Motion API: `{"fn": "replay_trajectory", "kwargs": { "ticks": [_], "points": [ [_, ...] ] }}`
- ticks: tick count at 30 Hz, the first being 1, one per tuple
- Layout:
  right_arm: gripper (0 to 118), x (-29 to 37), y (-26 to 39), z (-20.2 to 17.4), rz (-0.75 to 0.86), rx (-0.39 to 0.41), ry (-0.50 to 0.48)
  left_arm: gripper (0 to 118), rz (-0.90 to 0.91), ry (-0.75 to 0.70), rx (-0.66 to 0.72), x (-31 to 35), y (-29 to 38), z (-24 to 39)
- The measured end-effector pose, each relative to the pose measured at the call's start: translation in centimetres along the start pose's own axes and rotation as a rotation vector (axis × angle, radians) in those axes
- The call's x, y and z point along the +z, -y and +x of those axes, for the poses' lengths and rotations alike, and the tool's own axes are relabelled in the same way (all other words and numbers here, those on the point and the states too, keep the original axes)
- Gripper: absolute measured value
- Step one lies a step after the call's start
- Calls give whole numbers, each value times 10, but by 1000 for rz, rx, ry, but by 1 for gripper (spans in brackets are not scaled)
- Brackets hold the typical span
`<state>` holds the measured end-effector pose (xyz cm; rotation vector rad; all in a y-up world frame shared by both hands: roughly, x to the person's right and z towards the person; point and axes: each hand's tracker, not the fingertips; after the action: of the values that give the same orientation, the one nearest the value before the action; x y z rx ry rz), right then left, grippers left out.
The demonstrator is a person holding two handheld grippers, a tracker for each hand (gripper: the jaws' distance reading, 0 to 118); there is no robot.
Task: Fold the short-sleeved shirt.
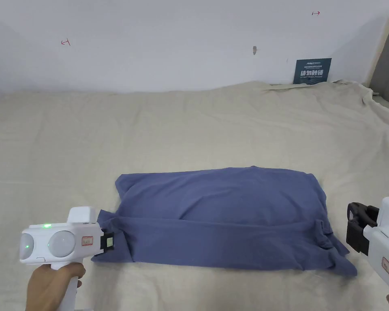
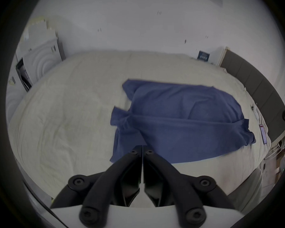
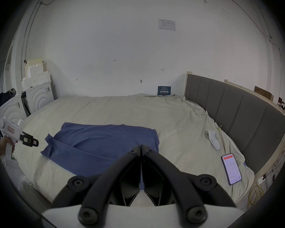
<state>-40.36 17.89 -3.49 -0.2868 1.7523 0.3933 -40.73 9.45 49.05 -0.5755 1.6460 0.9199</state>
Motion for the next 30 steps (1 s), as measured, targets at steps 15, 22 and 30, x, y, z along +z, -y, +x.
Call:
{"fn": "replay_trajectory", "kwargs": {
  "ticks": [15, 22, 30],
  "points": [
    [0, -30, 19, 1, -121, -39, -16, 20, -216, -58, 1, -79, 10, -11],
    [39, -65, 45, 18, -295, -127, 26, 3, -146, -11, 4, -65, 7, -14],
    [75, -132, 94, 36, -507, -226, 33, 3, -77, 33, 20, -38, -5, -18]
  ]
}}
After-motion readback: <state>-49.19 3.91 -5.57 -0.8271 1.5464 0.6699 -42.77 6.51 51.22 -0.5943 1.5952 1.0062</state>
